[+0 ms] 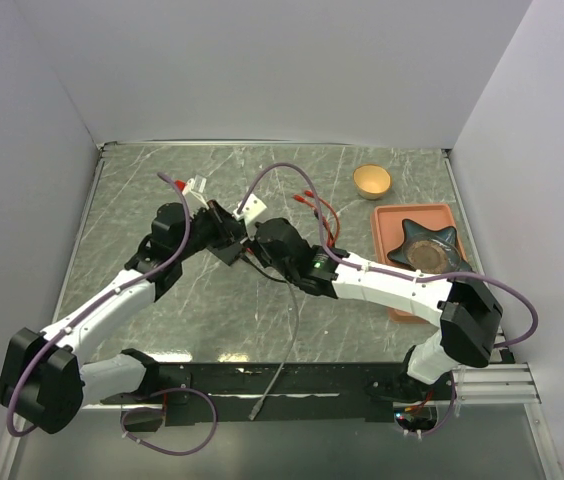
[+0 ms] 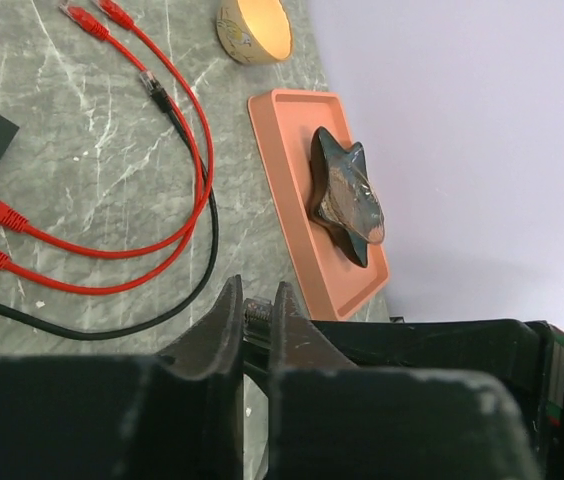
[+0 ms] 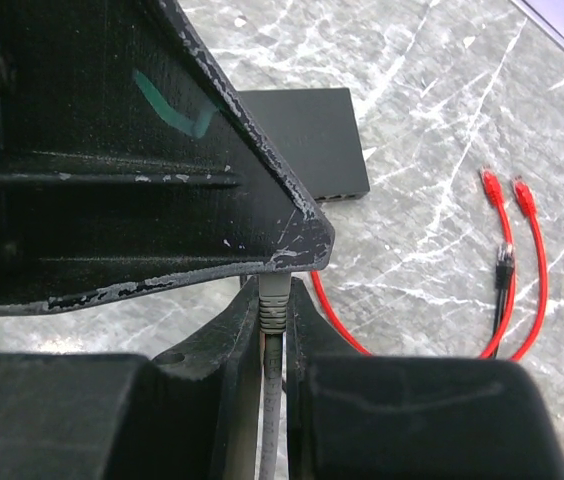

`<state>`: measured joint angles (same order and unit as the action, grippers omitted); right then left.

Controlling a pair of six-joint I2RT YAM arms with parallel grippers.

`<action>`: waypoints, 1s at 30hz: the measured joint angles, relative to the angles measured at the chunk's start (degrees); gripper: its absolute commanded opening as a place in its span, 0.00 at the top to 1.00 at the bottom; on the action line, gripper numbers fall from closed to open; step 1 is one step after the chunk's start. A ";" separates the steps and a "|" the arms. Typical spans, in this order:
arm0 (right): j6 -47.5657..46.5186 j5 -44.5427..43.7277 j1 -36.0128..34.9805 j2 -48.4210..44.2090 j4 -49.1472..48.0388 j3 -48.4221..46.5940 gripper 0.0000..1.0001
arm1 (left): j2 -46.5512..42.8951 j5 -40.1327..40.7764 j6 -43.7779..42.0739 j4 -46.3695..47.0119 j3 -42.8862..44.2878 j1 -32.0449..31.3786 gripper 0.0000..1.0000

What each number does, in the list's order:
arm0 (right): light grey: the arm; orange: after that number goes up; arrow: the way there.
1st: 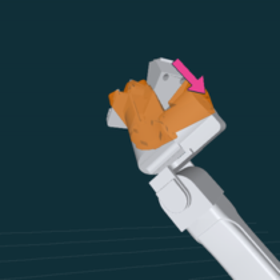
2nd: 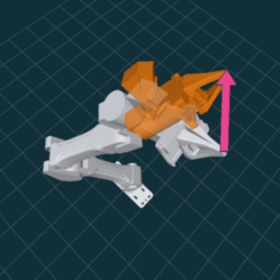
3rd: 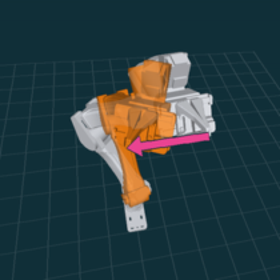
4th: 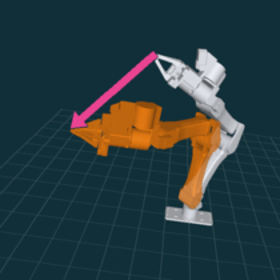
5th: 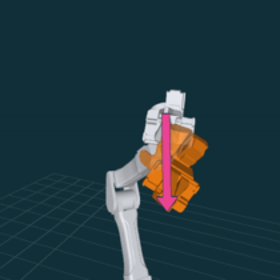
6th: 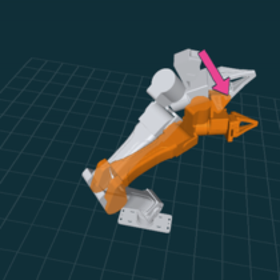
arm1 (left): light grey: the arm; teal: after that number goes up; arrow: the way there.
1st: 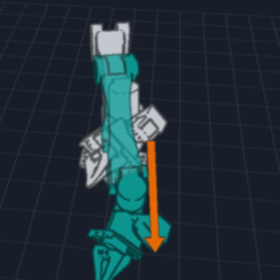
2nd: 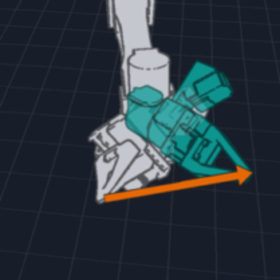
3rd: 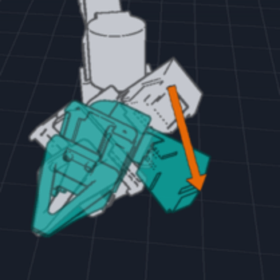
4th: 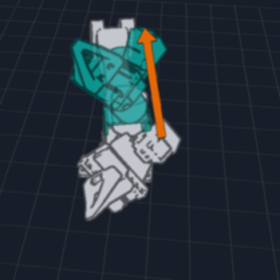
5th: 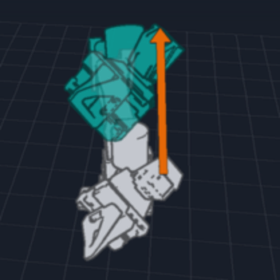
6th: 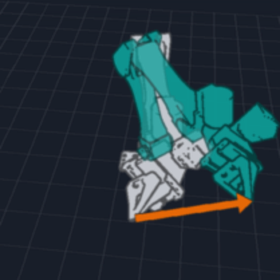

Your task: Insert the plug into the switch port

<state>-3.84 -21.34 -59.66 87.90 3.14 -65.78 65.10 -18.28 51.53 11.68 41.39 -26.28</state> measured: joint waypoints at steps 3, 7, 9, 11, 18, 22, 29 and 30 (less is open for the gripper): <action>0.68 0.07 0.24 0.00 0.81 0.00 0.52 | 0.44 0.17 0.00 0.50 0.00 -0.46 0.99; 1.84 2.14 0.74 -0.17 1.33 -0.15 0.29 | 0.24 1.49 -1.11 0.20 0.00 -0.61 0.99; 3.48 5.77 2.32 -1.51 1.40 0.52 0.22 | -0.55 2.40 -1.99 -0.42 -0.15 -0.59 0.99; 4.85 10.58 5.46 -4.37 0.57 2.38 0.17 | -2.40 2.97 -3.28 -0.33 -1.03 -0.59 0.99; 9.05 33.24 16.65 -14.49 -2.38 6.29 0.16 | -11.54 0.68 -6.93 5.99 -6.60 -0.61 0.99; 11.50 46.42 17.97 -14.93 -6.05 7.15 0.19 | -13.35 -2.58 -7.69 11.19 -9.09 -0.61 0.99; 18.03 64.41 21.24 -14.45 -12.61 9.88 0.38 | -15.58 -8.31 -6.78 21.22 -13.70 -0.61 0.99; 19.04 65.83 21.51 -14.32 -13.60 9.88 0.39 | -16.04 -8.94 -6.64 22.40 -14.05 -0.61 0.99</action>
<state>15.20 44.49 -38.15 73.58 -10.46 -55.90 49.06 -27.22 44.88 34.09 27.33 -26.89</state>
